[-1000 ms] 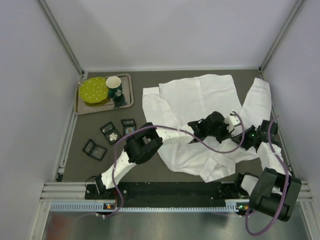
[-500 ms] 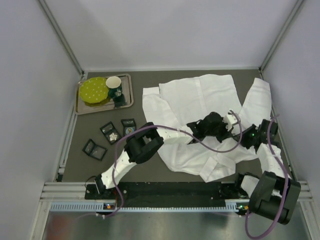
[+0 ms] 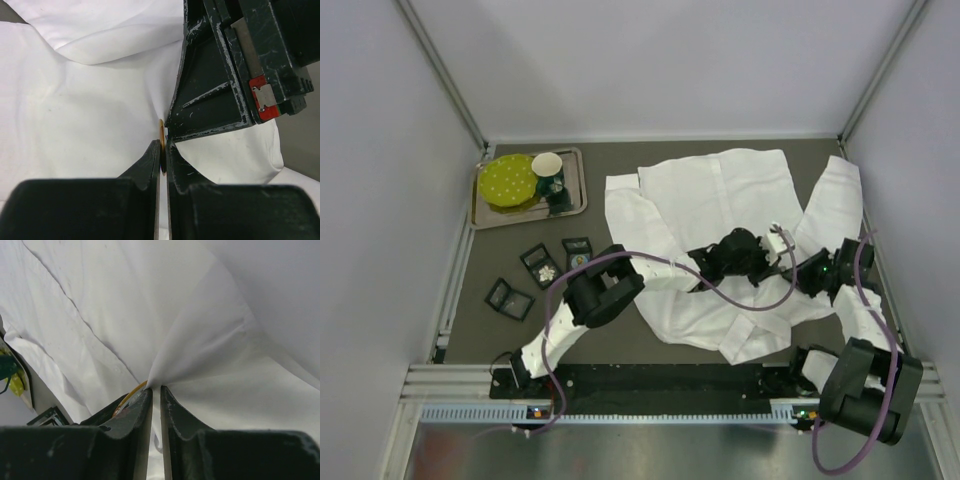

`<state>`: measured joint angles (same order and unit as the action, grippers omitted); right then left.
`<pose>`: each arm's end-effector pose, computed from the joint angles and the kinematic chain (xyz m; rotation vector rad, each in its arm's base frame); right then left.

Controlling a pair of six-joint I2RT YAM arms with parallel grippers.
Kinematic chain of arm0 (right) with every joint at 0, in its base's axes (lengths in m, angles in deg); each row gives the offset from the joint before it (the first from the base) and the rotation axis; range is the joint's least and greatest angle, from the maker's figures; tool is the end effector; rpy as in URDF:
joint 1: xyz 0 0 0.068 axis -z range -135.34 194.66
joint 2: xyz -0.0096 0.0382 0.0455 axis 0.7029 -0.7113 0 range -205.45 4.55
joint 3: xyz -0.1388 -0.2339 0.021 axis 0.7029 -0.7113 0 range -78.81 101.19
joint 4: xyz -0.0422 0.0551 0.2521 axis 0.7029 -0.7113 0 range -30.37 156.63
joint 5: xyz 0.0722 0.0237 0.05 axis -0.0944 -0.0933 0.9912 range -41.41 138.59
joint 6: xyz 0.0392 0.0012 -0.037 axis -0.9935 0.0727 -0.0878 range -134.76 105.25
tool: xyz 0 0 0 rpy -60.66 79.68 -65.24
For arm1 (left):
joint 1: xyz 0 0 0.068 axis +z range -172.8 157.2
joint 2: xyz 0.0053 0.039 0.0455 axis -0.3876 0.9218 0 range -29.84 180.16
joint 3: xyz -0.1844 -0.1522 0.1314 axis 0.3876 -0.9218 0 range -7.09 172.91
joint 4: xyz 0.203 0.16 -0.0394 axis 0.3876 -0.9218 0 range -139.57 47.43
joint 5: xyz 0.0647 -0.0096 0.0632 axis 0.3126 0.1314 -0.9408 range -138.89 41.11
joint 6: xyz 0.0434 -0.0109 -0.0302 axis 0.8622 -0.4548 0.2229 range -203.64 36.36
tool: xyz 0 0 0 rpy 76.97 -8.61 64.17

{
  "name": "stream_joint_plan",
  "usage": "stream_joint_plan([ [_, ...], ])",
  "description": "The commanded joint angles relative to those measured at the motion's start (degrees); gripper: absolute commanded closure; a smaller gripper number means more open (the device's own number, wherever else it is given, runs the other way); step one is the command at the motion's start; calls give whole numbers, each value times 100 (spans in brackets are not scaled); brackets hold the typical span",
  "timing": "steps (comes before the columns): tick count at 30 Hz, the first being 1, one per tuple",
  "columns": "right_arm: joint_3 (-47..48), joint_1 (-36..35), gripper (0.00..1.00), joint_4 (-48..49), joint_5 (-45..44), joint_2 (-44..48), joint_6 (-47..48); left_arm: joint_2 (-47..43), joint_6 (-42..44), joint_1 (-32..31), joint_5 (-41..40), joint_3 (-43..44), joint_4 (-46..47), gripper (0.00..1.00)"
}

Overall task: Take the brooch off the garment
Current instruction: Remove the brooch from the clothes.

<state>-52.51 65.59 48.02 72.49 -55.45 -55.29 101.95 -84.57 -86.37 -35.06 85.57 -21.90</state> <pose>0.1830 -0.0545 0.1718 1.1157 2.2277 0.6627 0.2269 -0.4757 0.1678 1.1899 1.6192 -0.9749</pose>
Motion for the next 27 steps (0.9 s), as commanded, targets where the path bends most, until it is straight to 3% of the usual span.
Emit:
stream_joint_plan([
  [1,305,-106,85,1246,405,183,-192,-320,49,-331,1114,-205,-98,100],
  [12,-29,-106,84,1659,536,613,-368,-487,-408,-331,1166,-592,667,100],
  [17,-116,-124,84,1817,458,885,-227,-312,-600,-331,1158,-135,9,100],
  [27,-495,-159,84,2476,712,990,-210,-66,-812,-331,1421,84,-167,100],
])
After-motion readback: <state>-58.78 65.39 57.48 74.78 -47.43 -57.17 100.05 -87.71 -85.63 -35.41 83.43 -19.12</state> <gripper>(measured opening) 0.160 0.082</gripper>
